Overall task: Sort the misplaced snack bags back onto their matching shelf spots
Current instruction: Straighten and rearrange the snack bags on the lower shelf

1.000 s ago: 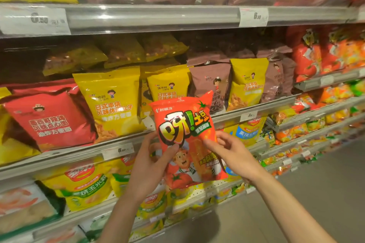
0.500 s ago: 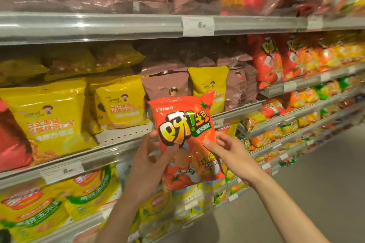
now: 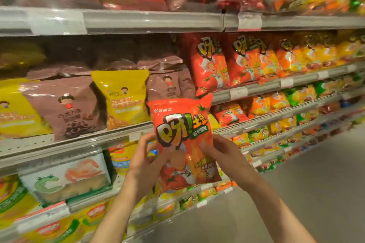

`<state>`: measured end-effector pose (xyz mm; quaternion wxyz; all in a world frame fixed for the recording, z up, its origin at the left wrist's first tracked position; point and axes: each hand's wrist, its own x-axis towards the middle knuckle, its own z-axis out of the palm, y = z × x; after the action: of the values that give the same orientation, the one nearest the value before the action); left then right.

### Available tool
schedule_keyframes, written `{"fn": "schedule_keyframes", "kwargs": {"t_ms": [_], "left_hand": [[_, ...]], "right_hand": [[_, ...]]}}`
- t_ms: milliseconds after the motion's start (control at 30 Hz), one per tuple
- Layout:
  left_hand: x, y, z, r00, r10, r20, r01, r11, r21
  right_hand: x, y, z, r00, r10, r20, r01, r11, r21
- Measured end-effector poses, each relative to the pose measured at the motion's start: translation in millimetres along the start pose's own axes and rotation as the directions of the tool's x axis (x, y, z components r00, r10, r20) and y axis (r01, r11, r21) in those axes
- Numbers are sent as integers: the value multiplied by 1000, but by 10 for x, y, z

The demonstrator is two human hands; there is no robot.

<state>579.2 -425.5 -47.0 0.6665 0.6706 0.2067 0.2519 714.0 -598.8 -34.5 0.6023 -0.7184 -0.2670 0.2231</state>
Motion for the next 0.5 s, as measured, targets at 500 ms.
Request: {"fn": "schedule_keyframes", "kwargs": {"t_ms": [500], "left_hand": [[739, -25, 648, 998, 64, 22, -64, 998, 1]], "right_hand": [[646, 16, -723, 999, -19, 33, 19, 1000, -13]]}}
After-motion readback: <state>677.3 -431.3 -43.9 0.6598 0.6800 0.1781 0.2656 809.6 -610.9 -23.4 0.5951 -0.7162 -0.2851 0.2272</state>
